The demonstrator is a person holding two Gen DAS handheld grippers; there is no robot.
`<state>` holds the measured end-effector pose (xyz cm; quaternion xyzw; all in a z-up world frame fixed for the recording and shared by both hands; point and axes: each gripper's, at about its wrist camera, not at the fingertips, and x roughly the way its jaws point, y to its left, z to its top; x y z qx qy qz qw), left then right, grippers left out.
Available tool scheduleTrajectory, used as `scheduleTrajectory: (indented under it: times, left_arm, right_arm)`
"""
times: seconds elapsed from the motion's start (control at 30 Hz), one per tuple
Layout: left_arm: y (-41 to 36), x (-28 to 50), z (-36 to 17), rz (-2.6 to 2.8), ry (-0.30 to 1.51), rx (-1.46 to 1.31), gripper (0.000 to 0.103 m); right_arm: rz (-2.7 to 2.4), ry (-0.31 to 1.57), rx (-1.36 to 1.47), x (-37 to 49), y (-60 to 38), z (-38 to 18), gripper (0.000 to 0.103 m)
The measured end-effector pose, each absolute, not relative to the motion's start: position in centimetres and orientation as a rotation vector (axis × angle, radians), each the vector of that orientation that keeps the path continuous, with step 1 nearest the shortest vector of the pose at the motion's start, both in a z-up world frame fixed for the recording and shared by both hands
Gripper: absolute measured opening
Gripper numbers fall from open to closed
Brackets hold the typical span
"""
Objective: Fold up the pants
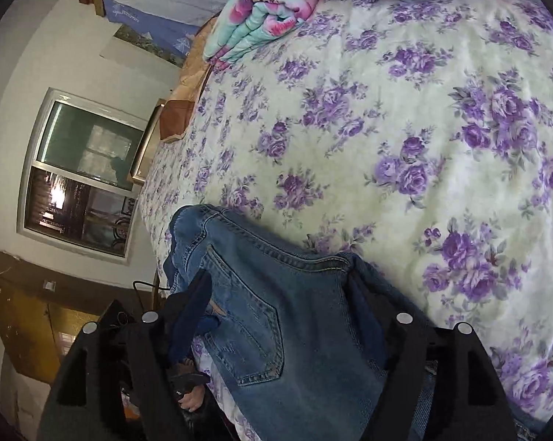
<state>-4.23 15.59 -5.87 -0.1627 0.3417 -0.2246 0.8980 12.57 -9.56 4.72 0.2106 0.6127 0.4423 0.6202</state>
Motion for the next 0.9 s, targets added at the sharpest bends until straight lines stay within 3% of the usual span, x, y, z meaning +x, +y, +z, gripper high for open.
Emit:
scheduleTrajectory:
  times: [0.17,0.2,0.3,0.33,0.4,0.57,0.67,0.9]
  left_arm:
    - [15.6,-4.1,-5.8,-0.463,0.708,-0.337,0.065]
    - [15.6,-4.1,-5.8,-0.461,0.707,-0.334,0.066]
    - [15.4,-4.1,-5.8,-0.458,0.708,-0.328,0.067]
    - [15.4,-4.0,-5.8,-0.457,0.71,-0.329,0.067]
    - [15.4,-4.0,-5.8,-0.455,0.715,-0.331,0.068]
    - [15.1,-3.9,-5.8,-0.443,0.728,-0.308,0.067]
    - [15.2,-3.9,-5.6,-0.435,0.74,-0.322,0.067]
    - [17.6,-4.7,-3.0,-0.332,0.71,-0.362,0.071]
  right_arm:
    - [1.002,1.375,0.446,12.5,-11.6,4.7,0.073]
    - [0.997,1.378,0.441,12.5,-11.8,4.6,0.066]
    - [0.989,1.353,0.358,12.0,-11.5,4.4,0.025]
    - [0.98,1.321,0.303,11.6,-11.1,4.5,0.015]
    - [0.942,1.251,0.198,11.1,-10.5,4.7,0.009]
    - [0.859,1.194,0.039,11.5,-9.3,2.9,0.014]
    - [0.834,1.151,0.04,11.4,-10.3,4.0,0.029]
    - [0.863,1.024,0.089,8.9,-11.7,7.6,0.029]
